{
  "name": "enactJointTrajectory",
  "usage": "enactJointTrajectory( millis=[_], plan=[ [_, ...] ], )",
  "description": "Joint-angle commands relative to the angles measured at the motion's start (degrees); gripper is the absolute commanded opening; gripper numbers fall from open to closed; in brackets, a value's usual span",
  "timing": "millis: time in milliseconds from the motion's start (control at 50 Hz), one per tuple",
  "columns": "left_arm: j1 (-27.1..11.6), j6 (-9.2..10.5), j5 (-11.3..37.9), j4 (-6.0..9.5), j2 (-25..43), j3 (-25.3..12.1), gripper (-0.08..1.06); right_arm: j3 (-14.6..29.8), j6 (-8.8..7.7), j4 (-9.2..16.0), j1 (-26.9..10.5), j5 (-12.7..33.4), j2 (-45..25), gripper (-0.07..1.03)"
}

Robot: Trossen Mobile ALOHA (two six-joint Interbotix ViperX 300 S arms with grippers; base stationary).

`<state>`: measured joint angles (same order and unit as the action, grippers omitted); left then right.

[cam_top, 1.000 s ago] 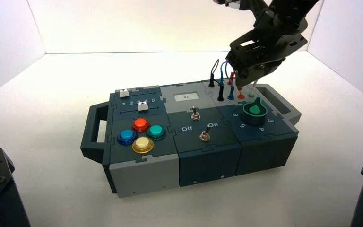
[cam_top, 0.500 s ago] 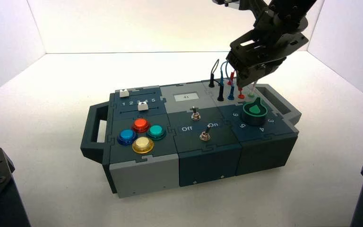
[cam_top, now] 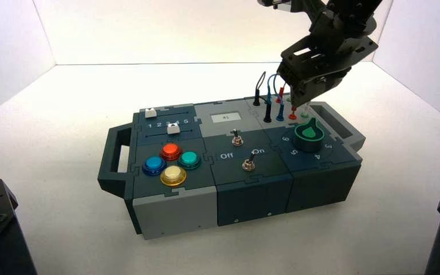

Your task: Insert the red wire.

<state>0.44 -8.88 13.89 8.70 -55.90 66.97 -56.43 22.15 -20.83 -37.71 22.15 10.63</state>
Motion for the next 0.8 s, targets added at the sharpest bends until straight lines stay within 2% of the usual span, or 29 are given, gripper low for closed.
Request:
enactJointTrajectory(
  millis=[20,800],
  plan=[
    [0.2,-0.35,-0.7,-0.09,0.4,-1.9,-0.03,1.1,-0.09,-0.2,0.1,0.4,0.0,-0.02],
    [0.3,-0.35,-0.7,-0.18,0.6,-1.9,-0.03,2.3,0.00,0.1,-0.9,1.1,-4.7,-0.02]
  ],
)
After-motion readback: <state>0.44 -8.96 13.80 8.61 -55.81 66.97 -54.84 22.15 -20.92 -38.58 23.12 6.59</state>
